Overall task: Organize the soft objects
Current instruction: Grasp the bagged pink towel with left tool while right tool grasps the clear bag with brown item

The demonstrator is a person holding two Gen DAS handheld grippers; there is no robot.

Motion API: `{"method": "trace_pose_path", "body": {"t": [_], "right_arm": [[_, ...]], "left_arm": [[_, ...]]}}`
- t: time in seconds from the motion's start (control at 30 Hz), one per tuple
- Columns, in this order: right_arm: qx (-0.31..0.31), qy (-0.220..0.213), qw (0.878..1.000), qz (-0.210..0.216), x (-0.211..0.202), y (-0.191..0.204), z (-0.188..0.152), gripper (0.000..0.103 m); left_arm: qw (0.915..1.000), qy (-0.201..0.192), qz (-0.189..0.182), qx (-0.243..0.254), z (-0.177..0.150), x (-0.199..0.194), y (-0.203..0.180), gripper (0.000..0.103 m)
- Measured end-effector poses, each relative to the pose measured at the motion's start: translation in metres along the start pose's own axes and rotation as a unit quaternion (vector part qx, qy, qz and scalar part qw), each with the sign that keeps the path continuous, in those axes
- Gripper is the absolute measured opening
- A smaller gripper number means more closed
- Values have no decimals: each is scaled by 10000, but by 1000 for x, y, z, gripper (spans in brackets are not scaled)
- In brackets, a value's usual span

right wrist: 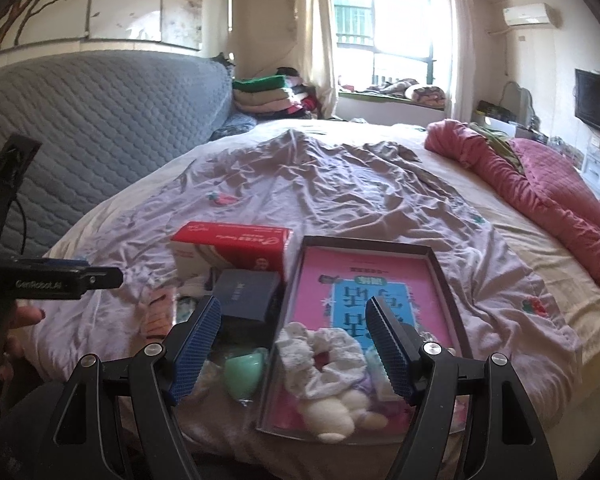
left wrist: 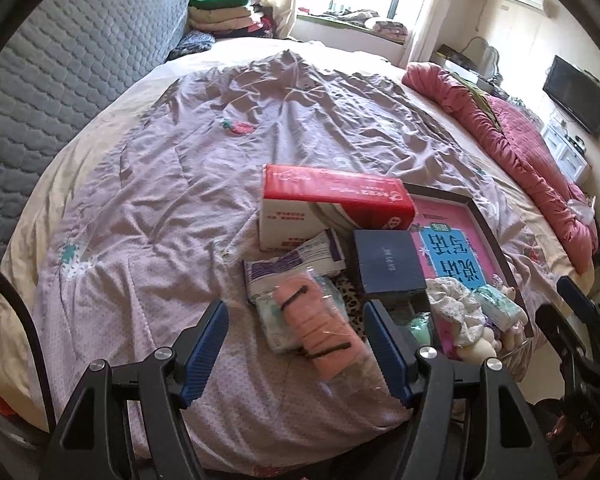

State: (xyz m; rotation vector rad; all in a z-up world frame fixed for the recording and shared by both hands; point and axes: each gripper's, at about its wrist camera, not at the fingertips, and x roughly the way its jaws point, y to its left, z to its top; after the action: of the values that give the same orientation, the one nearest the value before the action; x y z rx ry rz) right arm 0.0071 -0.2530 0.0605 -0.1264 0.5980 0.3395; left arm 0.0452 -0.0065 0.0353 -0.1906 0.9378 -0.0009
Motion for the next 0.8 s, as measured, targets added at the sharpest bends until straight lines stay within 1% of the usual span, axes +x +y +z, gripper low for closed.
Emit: {"method": "trace_pose_path", "body": {"t": [0.27, 0.4, 0.8], "right_arm": [[-245, 180, 9994, 151, 10, 19, -6, 76], [-357, 234, 9988, 245, 14, 26, -10, 76], [-834, 589, 9928, 630, 41, 51, -32, 76]], "left_arm": [[9996, 130, 5, -236, -3, 7, 19, 69], [9992, 219, -120, -324, -6, 12, 22, 69], [9975, 473, -418, -310, -17, 31, 12, 69]]}}
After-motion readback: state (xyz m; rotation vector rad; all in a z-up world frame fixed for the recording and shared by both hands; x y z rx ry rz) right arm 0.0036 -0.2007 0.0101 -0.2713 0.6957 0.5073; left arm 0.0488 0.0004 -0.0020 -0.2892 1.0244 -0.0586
